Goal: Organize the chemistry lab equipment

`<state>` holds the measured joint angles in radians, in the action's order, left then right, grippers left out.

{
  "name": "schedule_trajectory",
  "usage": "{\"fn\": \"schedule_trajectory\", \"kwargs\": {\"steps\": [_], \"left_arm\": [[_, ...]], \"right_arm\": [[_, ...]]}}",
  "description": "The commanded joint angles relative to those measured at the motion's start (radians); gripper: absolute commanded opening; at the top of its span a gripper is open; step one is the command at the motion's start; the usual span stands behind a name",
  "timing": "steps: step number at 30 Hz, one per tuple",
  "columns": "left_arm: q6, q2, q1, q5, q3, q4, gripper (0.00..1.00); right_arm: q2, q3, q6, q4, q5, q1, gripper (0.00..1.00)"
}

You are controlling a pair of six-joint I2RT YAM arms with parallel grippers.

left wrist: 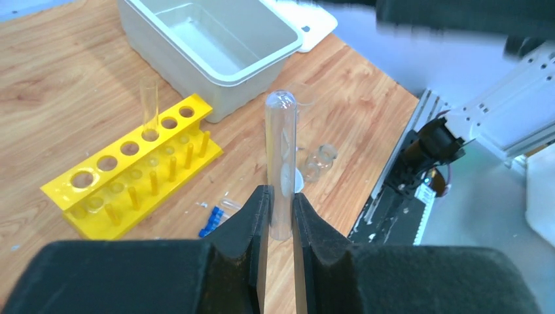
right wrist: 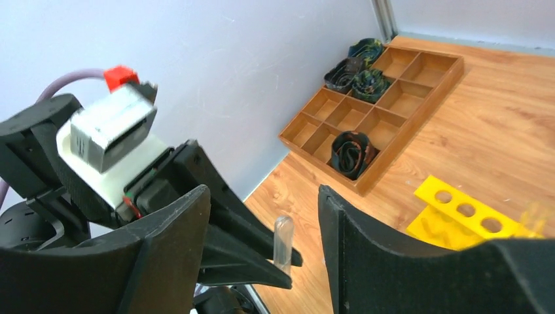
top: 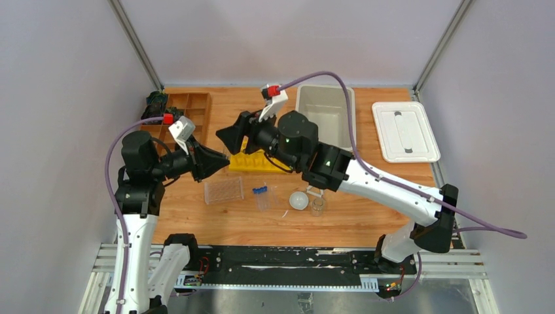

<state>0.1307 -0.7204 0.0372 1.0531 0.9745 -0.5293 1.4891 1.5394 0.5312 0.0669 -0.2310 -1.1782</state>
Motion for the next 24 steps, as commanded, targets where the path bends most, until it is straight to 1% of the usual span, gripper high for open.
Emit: {"fn": "schedule_trajectory", "kwargs": {"steps": [1,3,8,14,21,24], "left_arm": [[-0.212,0.025,0.004,-0.013,0.055,-0.126,0.09],[-0.246,0.027,0.004,-0.022,0.061,-0.147,0.09],[-0.256,0.026,0.004,-0.012,0.062,-0.15,0.09],[-0.262,0.032,0.004,-0.013,0.064,-0.15,0.08],[-0.27,0.034,0.005,-0.018,0.061,-0.15,0.08],[-0.273,0.031,0.004,-0.026,0.062,-0.15,0.08]], "right_arm": [[0.019,0.122,-0.047,-0.312,0.096,0.035,0.66],[0.028,0.157,-0.072,-0.353,0.144,0.039,0.68],[0.073,0.255,-0.094,-0.458,0.194,0.04,0.69],[0.117,0.302,-0.085,-0.48,0.216,0.041,0.61],[0.161,0.337,-0.056,-0.48,0.282,0.051,0.46],[0.175,0.346,-0.05,-0.479,0.314,0.057,0.36]]}}
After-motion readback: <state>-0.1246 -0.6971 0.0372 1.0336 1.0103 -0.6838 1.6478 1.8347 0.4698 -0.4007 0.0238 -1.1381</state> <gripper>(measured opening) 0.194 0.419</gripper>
